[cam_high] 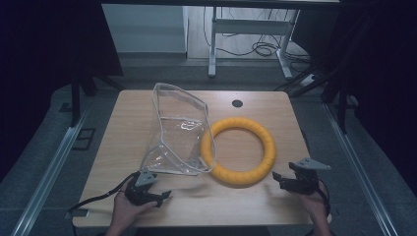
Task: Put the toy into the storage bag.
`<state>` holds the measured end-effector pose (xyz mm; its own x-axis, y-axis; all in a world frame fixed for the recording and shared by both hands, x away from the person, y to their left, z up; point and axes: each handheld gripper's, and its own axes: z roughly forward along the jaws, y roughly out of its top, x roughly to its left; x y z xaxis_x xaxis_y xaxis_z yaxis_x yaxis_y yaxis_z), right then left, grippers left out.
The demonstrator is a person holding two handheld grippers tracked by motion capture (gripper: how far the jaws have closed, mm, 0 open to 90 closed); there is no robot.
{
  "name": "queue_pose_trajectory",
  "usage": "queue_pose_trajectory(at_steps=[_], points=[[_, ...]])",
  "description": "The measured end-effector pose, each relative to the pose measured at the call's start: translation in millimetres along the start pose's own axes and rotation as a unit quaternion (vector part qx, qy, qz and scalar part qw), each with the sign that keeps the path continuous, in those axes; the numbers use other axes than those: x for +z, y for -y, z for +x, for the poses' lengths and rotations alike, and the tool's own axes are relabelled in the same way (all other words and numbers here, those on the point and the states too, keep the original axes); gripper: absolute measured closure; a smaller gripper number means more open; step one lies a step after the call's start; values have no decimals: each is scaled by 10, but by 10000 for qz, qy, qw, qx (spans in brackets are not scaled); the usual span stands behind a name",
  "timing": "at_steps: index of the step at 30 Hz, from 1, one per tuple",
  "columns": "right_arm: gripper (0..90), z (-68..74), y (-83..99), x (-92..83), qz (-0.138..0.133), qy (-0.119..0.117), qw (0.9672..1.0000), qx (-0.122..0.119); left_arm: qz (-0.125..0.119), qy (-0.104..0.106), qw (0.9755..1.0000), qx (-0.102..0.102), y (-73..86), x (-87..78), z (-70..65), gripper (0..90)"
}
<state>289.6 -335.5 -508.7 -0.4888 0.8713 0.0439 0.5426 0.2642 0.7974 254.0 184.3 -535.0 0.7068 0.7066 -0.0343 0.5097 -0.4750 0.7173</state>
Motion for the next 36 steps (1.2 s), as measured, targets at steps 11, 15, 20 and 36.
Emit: queue_pose_trajectory(at_steps=[11, 15, 20, 36], points=[[228, -31, 18, -30, -81, 46, 9997, 242, 19, -16, 10000, 19, 5, 7, -2, 175], [230, -31, 51, 15, 35, 2, 9997, 239, 34, -4, 10000, 23, 5, 8, -4, 175], [235, 32, 28, 21, 102, -155, 9998, 116, 5, -24, 10000, 29, 3, -8, -3, 175], [257, 127, -165, -52, 13, -346, 9993, -112, -31, -40, 10000, -18, -3, -34, -1, 175]])
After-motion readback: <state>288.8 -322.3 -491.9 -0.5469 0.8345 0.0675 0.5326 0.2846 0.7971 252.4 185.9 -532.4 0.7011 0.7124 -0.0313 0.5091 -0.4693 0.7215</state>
